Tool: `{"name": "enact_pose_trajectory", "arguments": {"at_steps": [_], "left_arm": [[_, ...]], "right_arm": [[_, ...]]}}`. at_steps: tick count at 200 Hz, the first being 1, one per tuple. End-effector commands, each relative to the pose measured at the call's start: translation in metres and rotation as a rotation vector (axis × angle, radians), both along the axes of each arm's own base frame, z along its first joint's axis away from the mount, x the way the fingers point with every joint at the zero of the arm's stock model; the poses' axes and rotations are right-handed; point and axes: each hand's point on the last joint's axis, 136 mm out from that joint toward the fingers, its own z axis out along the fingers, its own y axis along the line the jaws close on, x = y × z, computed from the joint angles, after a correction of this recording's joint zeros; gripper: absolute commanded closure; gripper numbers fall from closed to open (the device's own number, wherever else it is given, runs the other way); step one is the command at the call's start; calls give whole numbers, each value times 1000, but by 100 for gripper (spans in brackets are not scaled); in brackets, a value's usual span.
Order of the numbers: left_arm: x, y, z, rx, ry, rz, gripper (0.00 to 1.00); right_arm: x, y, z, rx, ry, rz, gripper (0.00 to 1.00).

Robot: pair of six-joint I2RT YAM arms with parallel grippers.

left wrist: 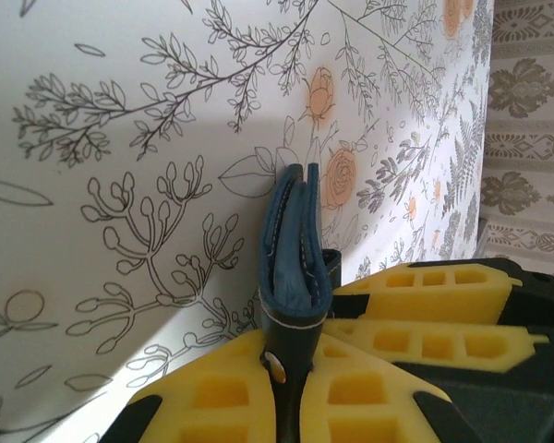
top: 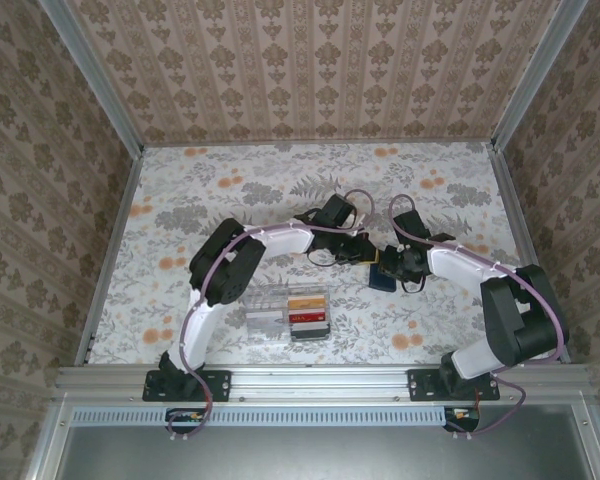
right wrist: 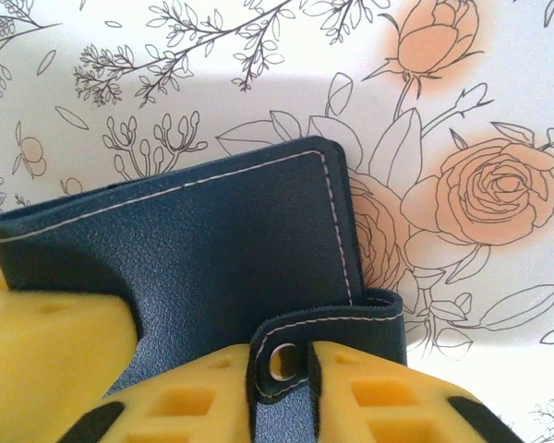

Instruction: Put the credit cards into the card holder

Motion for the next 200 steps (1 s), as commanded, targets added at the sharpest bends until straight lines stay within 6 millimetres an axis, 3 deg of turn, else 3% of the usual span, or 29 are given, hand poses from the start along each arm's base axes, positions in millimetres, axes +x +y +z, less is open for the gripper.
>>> {"name": "enact_pose_trajectory", "arguments": {"at_steps": [1, 69, 141, 200], "left_arm": [[-1, 9, 38, -65, -17, -21, 100], [3, 21, 35, -49, -26, -9, 100], [3, 19, 34, -48, -18, -14, 100], [2, 18, 29, -46, -8, -9, 100]], "right_arm": [[-19, -32, -16, -125, 88, -77, 81], [-19, -47, -9, -111, 69, -144, 86], [-26, -50, -8, -112, 116, -100, 65], [-34, -54, -15, -163, 194, -47, 62]]}}
